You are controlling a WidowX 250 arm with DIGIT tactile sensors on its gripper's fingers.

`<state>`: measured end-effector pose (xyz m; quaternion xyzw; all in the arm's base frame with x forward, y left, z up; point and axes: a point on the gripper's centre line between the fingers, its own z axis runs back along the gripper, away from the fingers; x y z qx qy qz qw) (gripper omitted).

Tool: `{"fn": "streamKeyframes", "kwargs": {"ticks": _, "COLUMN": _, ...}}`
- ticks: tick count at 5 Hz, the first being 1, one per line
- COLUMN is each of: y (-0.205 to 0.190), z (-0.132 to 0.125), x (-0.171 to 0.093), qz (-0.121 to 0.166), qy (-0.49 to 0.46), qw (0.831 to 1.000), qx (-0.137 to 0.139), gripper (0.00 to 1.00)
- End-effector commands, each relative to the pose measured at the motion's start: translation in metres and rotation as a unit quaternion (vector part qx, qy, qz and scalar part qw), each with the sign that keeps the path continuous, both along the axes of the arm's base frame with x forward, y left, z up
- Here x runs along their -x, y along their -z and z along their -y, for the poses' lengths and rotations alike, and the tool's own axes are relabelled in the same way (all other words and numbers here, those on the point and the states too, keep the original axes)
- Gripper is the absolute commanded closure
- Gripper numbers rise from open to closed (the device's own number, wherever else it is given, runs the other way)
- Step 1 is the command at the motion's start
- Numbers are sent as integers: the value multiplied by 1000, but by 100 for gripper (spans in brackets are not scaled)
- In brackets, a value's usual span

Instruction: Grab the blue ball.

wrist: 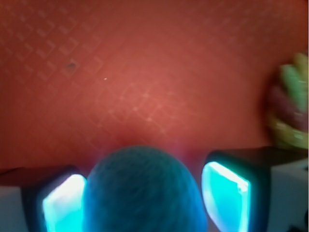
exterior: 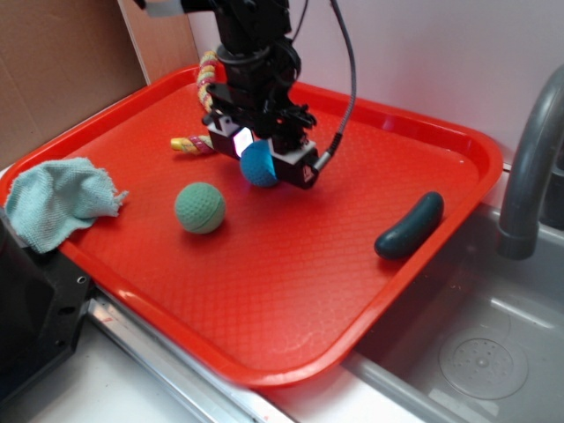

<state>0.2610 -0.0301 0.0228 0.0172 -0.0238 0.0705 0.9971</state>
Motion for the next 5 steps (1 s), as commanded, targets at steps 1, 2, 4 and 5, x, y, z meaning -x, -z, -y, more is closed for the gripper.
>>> {"fn": "streamKeyframes", "kwargs": {"ticks": 1, "y": -6, "z": -6, "x": -14, "qz": 14, "qy": -17, "qw": 1000, "qx": 3, "gripper": 100}}
{"fn": "streamKeyframes", "kwargs": {"ticks": 2, "y": -12, "z": -8, "x": -14, "qz": 6, "qy": -7, "qw": 1000, "qx": 7, "gripper": 100}}
{"fn": "streamKeyframes", "kwargs": {"ticks": 4, "y": -90, "z": -9, "x": 4, "qz": -9, "qy": 16, "qw": 1000, "qx": 1, "gripper": 100}}
{"fn": "streamKeyframes", "kwargs": {"ticks": 5, "y": -131, "z": -14, "x": 23, "qz": -9, "qy": 19, "qw": 999, "qx": 36, "gripper": 100}}
